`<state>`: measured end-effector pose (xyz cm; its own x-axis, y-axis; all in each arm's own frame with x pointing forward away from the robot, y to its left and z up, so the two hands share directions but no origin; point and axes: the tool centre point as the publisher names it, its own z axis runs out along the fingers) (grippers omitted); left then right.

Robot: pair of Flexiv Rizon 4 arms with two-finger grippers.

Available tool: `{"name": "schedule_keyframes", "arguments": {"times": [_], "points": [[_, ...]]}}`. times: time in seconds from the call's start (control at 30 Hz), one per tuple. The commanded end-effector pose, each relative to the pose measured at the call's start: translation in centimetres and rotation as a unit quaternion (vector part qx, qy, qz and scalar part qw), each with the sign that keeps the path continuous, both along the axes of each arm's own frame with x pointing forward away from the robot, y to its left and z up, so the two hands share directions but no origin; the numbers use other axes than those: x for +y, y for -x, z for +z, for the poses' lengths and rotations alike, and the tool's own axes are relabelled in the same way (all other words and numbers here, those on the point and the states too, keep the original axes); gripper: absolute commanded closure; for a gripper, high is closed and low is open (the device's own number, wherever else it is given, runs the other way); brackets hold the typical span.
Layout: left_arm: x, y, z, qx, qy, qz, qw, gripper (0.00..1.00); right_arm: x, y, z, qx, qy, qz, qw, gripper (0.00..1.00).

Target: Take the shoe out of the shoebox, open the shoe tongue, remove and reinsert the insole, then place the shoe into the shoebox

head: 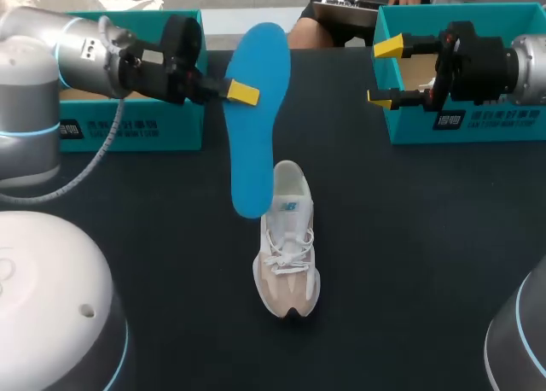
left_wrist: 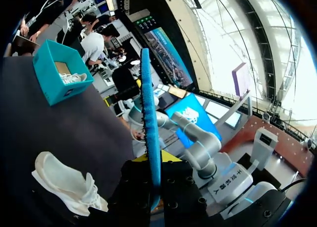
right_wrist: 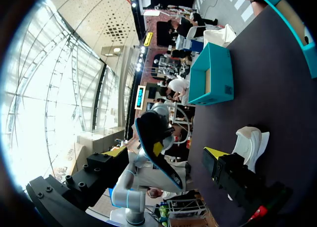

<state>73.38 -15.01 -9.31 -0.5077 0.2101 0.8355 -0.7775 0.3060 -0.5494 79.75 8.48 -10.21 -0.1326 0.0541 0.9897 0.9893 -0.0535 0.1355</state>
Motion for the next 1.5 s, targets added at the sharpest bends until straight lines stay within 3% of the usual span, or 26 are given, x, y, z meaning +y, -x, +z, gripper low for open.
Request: {"name": "schedule_keyframes", "arguments": {"times": [0.03,0.13,0.43,0.5,0.57,0.6,1.03,1.07,1.23,1.33,1.43,1.5], "points": [[-0.1,-0.4,-1.4,0.023,-0.028,0.008,0.999,1.00,0.1,0.0,0.0,0.000,0.000,-0.001,1.000,0.00],[-0.1,-0.9,-2.8,0.067,-0.050,0.028,0.996,1.00,0.4,0.1,0.3,-0.008,0.015,-0.004,1.000,0.00],[-0.9,-2.2,-4.3,0.176,-0.052,0.069,0.981,1.00,3.4,2.1,1.4,-0.009,0.184,-0.044,0.982,0.00],[-1.3,-2.5,-4.6,0.195,-0.053,0.075,0.976,1.00,4.0,2.5,1.5,-0.007,0.221,-0.057,0.974,0.00],[-1.6,-2.6,-4.8,0.203,-0.053,0.077,0.975,1.00,5.0,3.0,1.5,0.018,0.297,-0.067,0.952,0.00],[-1.7,-2.7,-4.9,0.211,-0.052,0.075,0.973,1.00,5.5,3.3,1.4,0.041,0.349,-0.082,0.933,0.00],[-2.4,-3.9,-5.3,0.225,-0.053,0.069,0.971,1.00,5.5,3.3,1.4,0.041,0.349,-0.082,0.933,0.00],[-2.5,-4.0,-5.2,0.224,-0.054,0.067,0.971,1.00,5.7,3.2,1.5,0.022,0.364,-0.079,0.928,0.00],[-2.5,-4.1,-5.1,0.223,-0.055,0.067,0.971,1.00,6.9,3.7,2.2,-0.009,0.497,-0.087,0.863,0.00],[-2.5,-4.1,-5.1,0.223,-0.055,0.067,0.971,1.00,8.2,4.2,2.9,-0.025,0.571,-0.099,0.814,0.00],[-2.5,-4.1,-5.1,0.223,-0.055,0.067,0.971,1.00,9.3,4.7,3.7,-0.013,0.608,-0.117,0.785,0.00],[-2.5,-4.1,-5.1,0.223,-0.055,0.067,0.971,1.00,10.3,4.9,4.3,0.016,0.646,-0.124,0.753,0.00]]}}
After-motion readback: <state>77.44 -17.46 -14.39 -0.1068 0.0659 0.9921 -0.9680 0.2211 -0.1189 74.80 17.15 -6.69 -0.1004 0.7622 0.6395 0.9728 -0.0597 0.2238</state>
